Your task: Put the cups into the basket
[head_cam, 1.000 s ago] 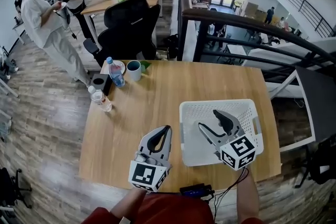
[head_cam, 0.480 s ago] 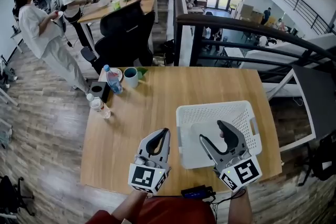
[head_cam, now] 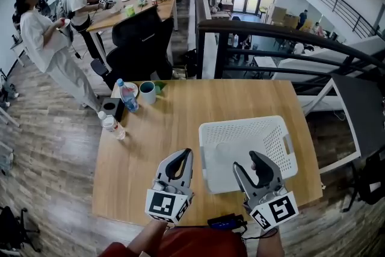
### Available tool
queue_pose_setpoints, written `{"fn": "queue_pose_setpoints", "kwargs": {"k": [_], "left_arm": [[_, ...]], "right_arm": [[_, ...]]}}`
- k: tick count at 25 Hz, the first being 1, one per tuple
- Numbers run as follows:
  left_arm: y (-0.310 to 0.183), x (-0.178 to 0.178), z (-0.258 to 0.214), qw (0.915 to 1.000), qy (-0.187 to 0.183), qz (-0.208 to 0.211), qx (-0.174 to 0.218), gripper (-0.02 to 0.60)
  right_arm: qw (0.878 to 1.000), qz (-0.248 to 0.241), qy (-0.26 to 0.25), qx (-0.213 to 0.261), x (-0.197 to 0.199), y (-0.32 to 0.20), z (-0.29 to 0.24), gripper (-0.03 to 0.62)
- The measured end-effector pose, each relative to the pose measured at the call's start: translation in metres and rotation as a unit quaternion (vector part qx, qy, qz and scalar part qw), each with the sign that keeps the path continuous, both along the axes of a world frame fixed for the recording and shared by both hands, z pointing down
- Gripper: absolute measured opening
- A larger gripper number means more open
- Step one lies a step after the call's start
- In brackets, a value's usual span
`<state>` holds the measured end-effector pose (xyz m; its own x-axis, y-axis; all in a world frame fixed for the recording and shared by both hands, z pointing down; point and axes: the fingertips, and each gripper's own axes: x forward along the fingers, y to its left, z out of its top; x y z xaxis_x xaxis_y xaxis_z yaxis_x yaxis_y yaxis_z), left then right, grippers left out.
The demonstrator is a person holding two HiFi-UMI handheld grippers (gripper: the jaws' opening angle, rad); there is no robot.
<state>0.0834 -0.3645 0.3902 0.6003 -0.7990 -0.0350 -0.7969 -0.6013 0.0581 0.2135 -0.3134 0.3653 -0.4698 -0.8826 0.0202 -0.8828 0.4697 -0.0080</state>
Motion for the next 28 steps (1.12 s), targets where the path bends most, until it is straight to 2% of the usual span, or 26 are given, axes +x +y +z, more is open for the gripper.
{"fn": "queue_pose_setpoints", "kwargs": {"k": [16,23,28], "left_arm": [[0.013,0.008,0.009,0.9999,-0.005,0.012,-0.008,0.006],[0.016,0.010,0.008,0.9999,-0.005,0.010,-0.009,0.006],[0.018,0.009,0.009,0.9999,-0.007,0.008,-0.011,0.006]], "right_arm": [[1.000,0.018,0.002,-0.011,0.006,0.016,0.015,0.133],[0.999,0.041,-0.004,-0.008,0.016,0.018,0.018,0.051],[0.999,0.049,-0.004,-0.007,0.018,0.018,0.021,0.035]]}}
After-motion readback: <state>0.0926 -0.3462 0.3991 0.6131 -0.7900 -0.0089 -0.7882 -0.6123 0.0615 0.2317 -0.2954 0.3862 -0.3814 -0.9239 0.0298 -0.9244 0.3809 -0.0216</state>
